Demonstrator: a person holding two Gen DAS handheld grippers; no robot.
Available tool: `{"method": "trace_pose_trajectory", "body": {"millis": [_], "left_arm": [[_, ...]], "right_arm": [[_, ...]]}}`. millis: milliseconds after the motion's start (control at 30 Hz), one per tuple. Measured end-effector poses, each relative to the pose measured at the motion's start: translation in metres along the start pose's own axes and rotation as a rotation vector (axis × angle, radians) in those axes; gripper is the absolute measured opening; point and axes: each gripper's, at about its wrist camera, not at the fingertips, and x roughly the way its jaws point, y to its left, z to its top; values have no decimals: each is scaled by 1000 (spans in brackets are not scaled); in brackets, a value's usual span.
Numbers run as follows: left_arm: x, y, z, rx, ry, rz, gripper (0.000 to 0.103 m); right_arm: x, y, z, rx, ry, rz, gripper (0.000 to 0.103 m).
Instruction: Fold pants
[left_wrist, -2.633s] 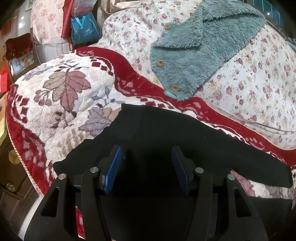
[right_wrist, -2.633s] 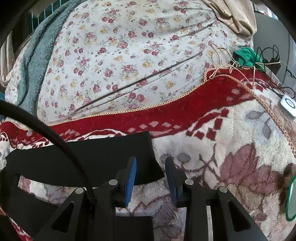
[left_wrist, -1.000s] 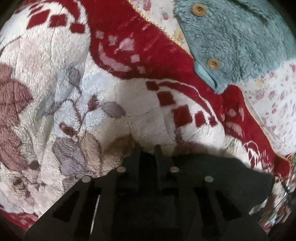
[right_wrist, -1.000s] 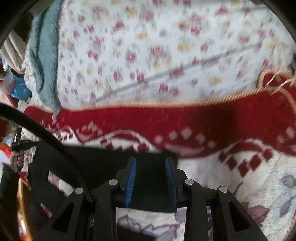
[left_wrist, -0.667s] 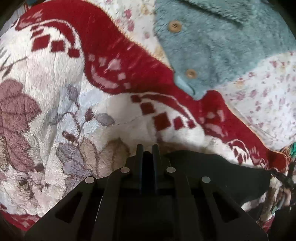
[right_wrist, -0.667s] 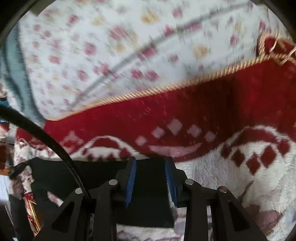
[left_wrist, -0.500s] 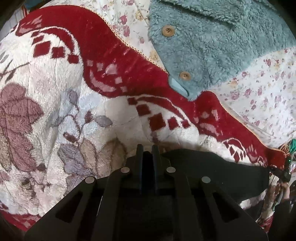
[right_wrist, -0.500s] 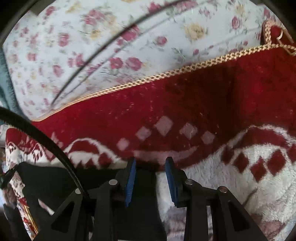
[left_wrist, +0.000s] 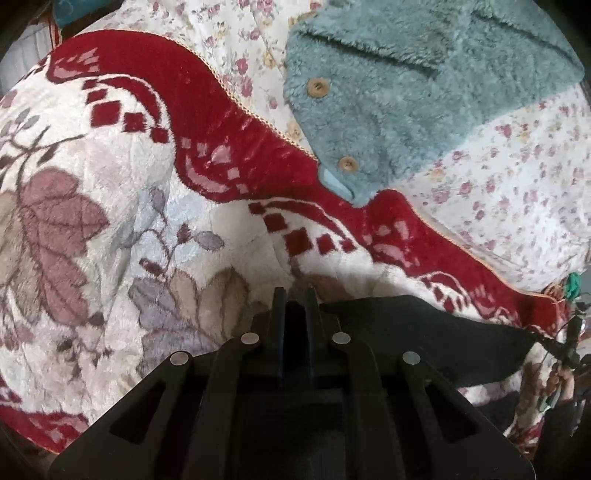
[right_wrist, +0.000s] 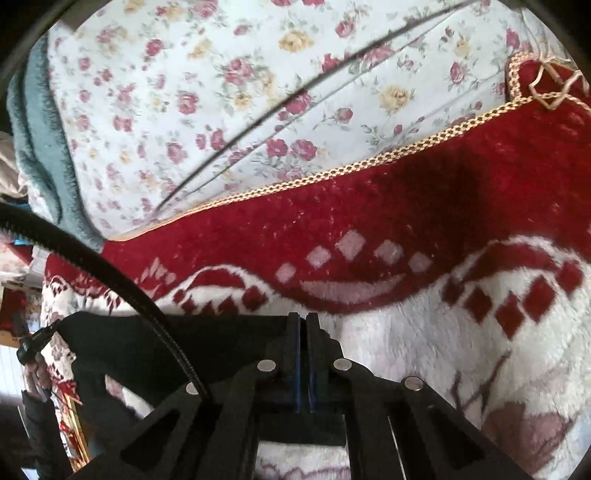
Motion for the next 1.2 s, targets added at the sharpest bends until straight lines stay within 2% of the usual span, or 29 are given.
{"method": "trace_pose_trajectory", "body": {"millis": [400,800,1200], "left_arm": [[-51,10,-46,6,-33,-37,8],[-67,22,-71,-5,-44,-49,8],[-79,49,-109,-54,-53,-115,8]], "right_arm": [[-57,29,-54,-104,-65,-8,2],[-85,27,-102,-128,-88,7,2],[-103,31,-143,-163,-109,17,2]]}}
